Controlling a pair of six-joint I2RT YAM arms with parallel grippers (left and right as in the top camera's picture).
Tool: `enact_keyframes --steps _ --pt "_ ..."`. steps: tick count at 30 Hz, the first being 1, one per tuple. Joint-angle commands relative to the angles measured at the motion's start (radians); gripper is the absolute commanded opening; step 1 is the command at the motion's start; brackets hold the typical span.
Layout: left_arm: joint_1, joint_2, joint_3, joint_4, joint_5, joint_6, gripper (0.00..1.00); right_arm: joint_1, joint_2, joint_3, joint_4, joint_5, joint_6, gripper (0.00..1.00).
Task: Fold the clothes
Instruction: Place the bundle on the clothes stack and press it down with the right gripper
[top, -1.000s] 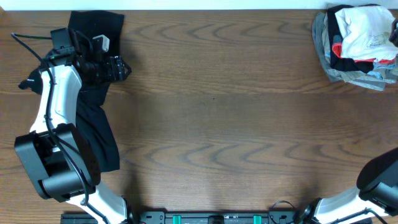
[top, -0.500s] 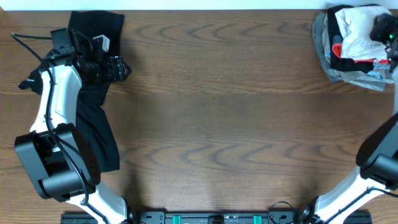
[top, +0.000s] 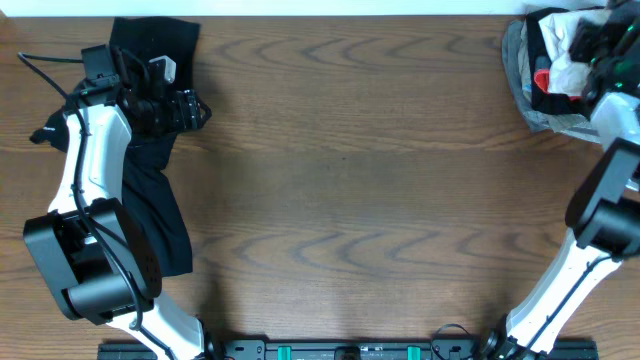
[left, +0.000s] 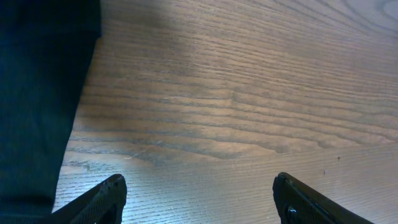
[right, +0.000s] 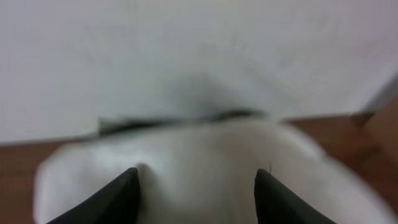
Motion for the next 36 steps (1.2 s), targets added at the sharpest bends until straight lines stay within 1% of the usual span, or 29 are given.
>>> enact_keyframes --steps 1,6,10,15,24,29,36 --pt "0.001 0.013 0.003 0.003 -0.013 0.002 0.77 -0.001 0.089 0.002 0.007 0.013 -0.013 0.58" --pt "0.001 0.013 0.003 0.004 -0.013 0.002 0.77 0.002 0.218 0.002 -0.045 0.009 0.017 0.59" --pt "0.001 0.013 0.003 0.004 -0.013 0.002 0.77 0.004 0.24 0.002 -0.071 -0.006 0.017 0.59" --pt "0.001 0.013 0.003 0.004 -0.013 0.002 0.77 0.003 0.157 0.002 -0.059 -0.014 0.027 0.61" --pt "0.001 0.013 0.003 0.008 -0.013 0.002 0.77 -0.02 -0.121 0.002 -0.03 0.011 0.026 0.72" --pt "0.001 0.013 0.003 0.008 -0.013 0.002 0.77 -0.055 -0.145 0.002 -0.013 0.032 0.026 0.75" --pt "0.001 0.013 0.003 0.008 -0.013 0.002 0.77 -0.102 -0.067 0.002 -0.023 0.03 0.027 0.77"
